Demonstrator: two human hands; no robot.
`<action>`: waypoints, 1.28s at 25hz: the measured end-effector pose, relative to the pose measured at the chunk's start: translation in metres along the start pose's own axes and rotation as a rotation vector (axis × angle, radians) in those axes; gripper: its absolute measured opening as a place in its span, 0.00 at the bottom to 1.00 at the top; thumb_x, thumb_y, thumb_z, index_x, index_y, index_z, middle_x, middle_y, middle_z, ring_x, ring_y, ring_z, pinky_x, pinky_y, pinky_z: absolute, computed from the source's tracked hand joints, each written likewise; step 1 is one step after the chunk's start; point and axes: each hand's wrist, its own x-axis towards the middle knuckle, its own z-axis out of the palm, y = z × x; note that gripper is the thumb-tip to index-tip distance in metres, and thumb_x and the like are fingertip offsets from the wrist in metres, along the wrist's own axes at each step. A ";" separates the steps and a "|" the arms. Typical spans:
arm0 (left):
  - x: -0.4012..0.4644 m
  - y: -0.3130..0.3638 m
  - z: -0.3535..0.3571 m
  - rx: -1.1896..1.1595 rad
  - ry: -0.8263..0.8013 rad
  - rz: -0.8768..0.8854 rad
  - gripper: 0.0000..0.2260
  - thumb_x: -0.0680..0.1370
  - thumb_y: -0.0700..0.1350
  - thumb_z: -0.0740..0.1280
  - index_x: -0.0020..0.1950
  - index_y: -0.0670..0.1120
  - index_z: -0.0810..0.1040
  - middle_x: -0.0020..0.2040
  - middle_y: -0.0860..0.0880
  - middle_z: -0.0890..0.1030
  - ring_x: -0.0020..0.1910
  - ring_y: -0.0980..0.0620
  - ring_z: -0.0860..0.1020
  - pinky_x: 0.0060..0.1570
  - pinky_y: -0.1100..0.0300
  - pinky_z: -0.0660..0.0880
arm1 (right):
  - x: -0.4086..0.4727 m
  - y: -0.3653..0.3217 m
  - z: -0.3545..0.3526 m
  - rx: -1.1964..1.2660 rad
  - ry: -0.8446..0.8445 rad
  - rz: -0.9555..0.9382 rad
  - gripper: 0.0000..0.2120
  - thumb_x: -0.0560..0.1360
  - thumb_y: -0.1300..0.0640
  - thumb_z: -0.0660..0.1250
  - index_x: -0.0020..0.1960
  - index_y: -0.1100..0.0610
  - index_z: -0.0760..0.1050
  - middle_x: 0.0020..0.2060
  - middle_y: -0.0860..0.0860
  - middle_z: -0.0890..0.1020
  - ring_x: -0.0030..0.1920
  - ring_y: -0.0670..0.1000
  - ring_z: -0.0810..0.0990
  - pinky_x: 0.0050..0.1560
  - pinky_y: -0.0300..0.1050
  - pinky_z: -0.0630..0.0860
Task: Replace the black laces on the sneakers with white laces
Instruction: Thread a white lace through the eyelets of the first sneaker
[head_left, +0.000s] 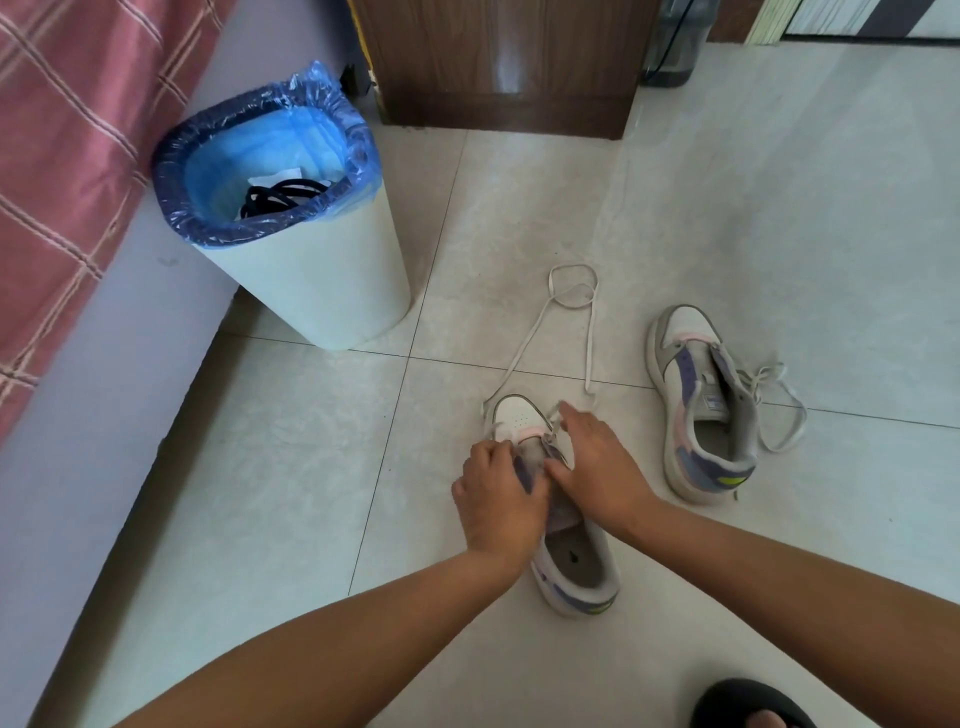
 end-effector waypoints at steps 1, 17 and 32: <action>-0.005 0.002 0.003 0.043 0.022 0.039 0.19 0.77 0.53 0.62 0.65 0.47 0.72 0.60 0.49 0.72 0.60 0.49 0.71 0.60 0.56 0.64 | -0.001 0.001 0.004 -0.021 -0.029 -0.016 0.23 0.77 0.55 0.62 0.70 0.59 0.63 0.62 0.56 0.73 0.62 0.56 0.71 0.60 0.45 0.68; 0.002 0.010 0.014 -0.211 0.076 -0.146 0.23 0.74 0.43 0.69 0.66 0.41 0.68 0.61 0.44 0.74 0.61 0.45 0.72 0.60 0.54 0.67 | 0.007 0.002 0.017 -0.276 0.103 -0.176 0.18 0.75 0.64 0.63 0.64 0.64 0.71 0.52 0.60 0.78 0.51 0.61 0.76 0.49 0.50 0.71; 0.020 -0.006 -0.010 -0.373 -0.130 -0.093 0.09 0.75 0.36 0.66 0.51 0.47 0.71 0.48 0.49 0.77 0.48 0.50 0.77 0.50 0.59 0.76 | 0.019 -0.004 0.009 -0.851 -0.014 -0.538 0.12 0.51 0.65 0.77 0.31 0.60 0.77 0.28 0.55 0.77 0.24 0.52 0.75 0.22 0.41 0.71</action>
